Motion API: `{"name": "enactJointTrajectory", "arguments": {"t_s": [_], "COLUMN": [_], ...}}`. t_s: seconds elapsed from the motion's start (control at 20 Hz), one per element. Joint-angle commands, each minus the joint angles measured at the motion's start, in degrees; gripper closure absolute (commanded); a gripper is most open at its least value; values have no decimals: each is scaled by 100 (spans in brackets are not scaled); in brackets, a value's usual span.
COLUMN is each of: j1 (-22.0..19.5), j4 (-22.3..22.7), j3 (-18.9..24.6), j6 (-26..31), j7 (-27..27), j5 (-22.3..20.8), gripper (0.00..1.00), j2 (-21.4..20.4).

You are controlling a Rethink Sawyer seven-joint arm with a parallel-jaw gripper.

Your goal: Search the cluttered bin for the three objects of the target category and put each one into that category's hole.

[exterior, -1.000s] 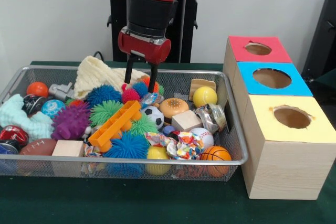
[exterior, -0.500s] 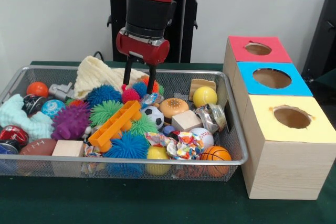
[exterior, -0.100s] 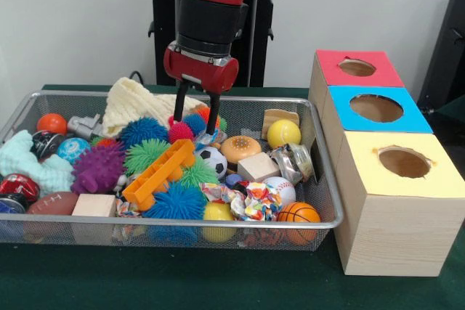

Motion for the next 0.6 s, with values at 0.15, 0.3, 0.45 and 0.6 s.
{"name": "enactJointTrajectory", "arguments": {"t_s": [0.15,0.3,0.45,0.6], "j1": [29,31,33,21], "j4": [-399,-372,-351,-342], "j3": [415,420,404,396], "j6": [-188,-261,-255,-285], "j7": [1225,1245,1246,1238], "j5": [374,373,370,352], "gripper": [0,0,0,0], "j2": [279,292,264,285]}}
